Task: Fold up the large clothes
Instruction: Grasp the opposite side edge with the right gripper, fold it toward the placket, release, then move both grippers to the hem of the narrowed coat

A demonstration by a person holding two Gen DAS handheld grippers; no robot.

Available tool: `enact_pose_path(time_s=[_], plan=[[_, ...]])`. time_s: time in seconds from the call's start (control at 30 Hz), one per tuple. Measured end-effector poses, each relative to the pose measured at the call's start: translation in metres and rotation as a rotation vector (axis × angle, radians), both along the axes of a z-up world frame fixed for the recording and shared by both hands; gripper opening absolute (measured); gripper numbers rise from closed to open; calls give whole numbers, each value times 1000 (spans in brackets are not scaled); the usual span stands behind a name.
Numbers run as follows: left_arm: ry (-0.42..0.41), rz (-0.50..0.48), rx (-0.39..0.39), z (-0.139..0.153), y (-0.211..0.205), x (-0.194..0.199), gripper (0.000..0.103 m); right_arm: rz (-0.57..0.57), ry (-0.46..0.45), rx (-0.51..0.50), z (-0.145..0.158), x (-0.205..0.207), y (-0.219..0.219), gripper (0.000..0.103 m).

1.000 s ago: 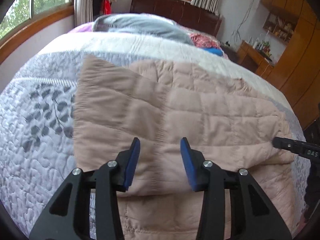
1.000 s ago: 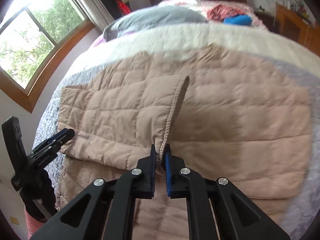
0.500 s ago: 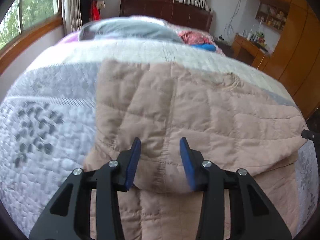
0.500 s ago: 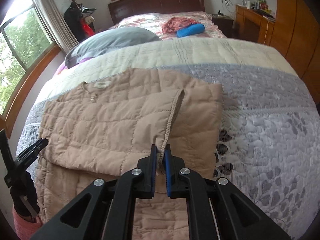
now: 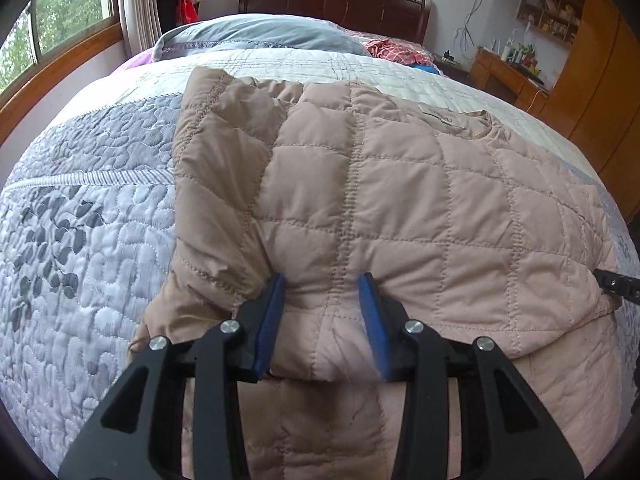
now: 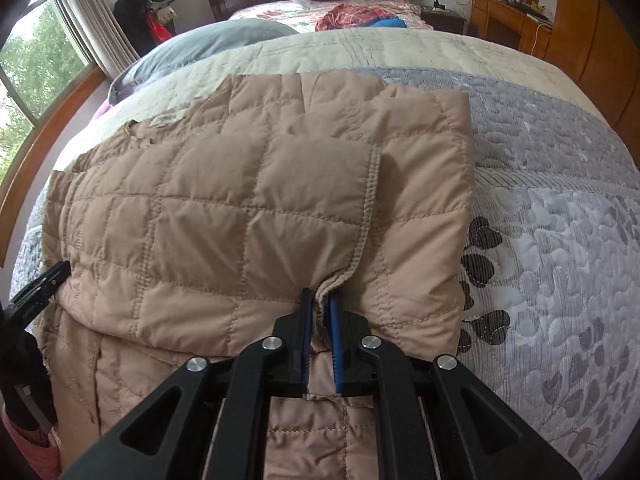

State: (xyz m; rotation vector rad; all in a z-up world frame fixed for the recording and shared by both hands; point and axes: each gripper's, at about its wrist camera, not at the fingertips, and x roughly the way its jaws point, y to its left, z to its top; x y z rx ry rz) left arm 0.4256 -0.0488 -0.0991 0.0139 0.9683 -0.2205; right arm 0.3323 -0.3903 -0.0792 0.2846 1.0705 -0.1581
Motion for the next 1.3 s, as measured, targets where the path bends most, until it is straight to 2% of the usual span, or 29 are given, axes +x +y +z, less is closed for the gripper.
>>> enact_pose_path(time_s=[0.07,0.13,0.17,0.27,0.37,0.47,0.6,0.73,0.9,0.97,1.03,1.07,1.1,1.17,1.3], plan=[[-8,5,4,10,1,-3,38,-13,-40,10,17,-8,-4,13],[-63,9,-9,30,3,-12,38,-16,-110,-18,38,-18,-3,20],[-91,2,-22,42,-1,-15,38,-9,-143,-22,50,-22,1,20],[-109,-32,-31,58,-25,-17,39,68,-155,52,63,-14,22,20],[-97,-80,-1,57,-59,-14,39,123,-135,55,58,2,48,20],[-39,-85,2,39,-78,-4,39,139,-91,64,41,24,62,20],[-8,-88,32,12,-84,2,40,124,-19,56,10,39,67,18],[-16,-104,44,-3,-84,1,41,107,-8,107,-11,44,59,16],[-15,-92,51,1,-85,0,40,117,-21,119,-9,41,60,19],[-12,-102,33,15,-76,-11,40,131,-66,143,7,27,56,23],[-40,-131,-2,34,-59,-28,48,192,-183,188,32,-8,48,38],[-52,-147,-15,43,-48,-40,56,220,-213,195,40,-21,46,41],[-65,-162,-33,53,-30,-58,61,247,-237,187,47,-40,43,44],[-83,-180,-66,66,9,-92,68,284,-254,141,55,-82,38,46],[-77,-104,-22,66,80,-150,71,314,-225,118,46,-163,27,54]])
